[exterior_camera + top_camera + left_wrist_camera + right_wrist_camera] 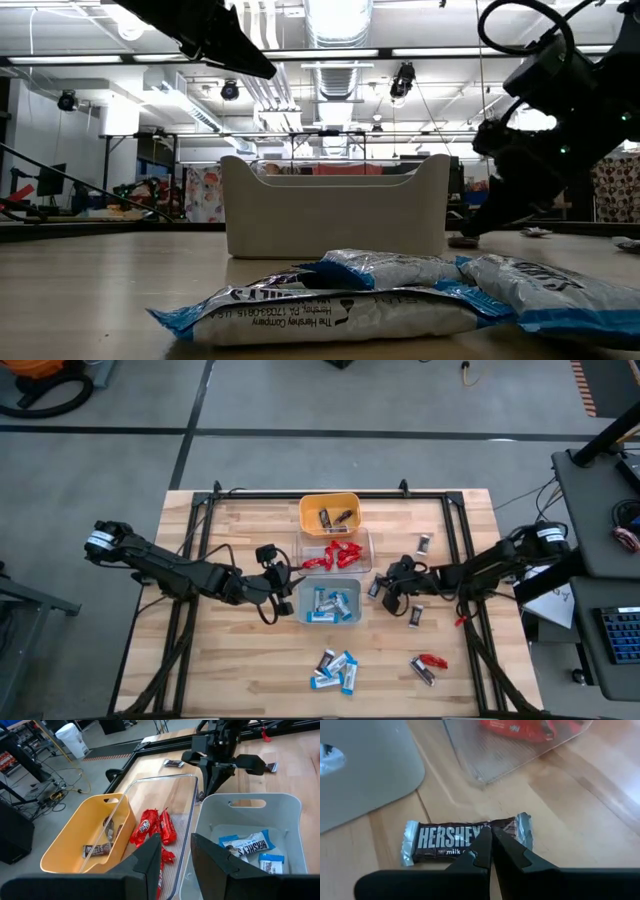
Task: Organize candy in baskets
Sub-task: Put the brown chocolate bar into the yellow bin
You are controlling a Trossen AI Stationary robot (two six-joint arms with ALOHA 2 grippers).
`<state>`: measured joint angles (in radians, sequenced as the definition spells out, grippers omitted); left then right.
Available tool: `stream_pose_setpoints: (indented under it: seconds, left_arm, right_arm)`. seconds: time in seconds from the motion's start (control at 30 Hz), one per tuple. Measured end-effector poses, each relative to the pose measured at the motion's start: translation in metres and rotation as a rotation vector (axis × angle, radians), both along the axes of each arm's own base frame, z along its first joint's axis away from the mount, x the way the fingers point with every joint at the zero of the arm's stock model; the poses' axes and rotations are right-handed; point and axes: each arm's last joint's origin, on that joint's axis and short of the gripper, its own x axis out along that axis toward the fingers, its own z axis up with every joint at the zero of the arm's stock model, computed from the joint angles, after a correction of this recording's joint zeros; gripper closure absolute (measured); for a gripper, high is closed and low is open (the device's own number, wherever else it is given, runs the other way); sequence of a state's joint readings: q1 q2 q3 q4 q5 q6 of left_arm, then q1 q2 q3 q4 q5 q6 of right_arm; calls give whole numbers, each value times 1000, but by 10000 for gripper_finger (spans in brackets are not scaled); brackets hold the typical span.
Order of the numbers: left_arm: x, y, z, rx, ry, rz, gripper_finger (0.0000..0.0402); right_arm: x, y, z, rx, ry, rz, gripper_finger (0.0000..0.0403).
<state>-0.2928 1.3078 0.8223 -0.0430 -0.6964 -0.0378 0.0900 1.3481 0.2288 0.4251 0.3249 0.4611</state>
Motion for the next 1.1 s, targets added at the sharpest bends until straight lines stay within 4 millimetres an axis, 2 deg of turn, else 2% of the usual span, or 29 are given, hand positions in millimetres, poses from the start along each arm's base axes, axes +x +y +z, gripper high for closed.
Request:
stream_pose_setpoints:
  seconds: [0.33, 0.63, 0.8, 1.1]
  left_arm:
    - [0, 0, -1, -15, -2, 7, 311]
    - [0, 0, -1, -11, 0, 6, 311]
    - [0, 0, -1, -17, -3, 8, 311]
    - [0, 0, -1, -21, -5, 10, 311]
  right_arm:
    - [4, 21, 14, 137, -23, -5, 394]
    - [18, 25, 31, 25, 64, -9, 394]
    - [16, 24, 31, 0, 137, -24, 394]
    - [11, 32, 29, 147, 217, -14, 394]
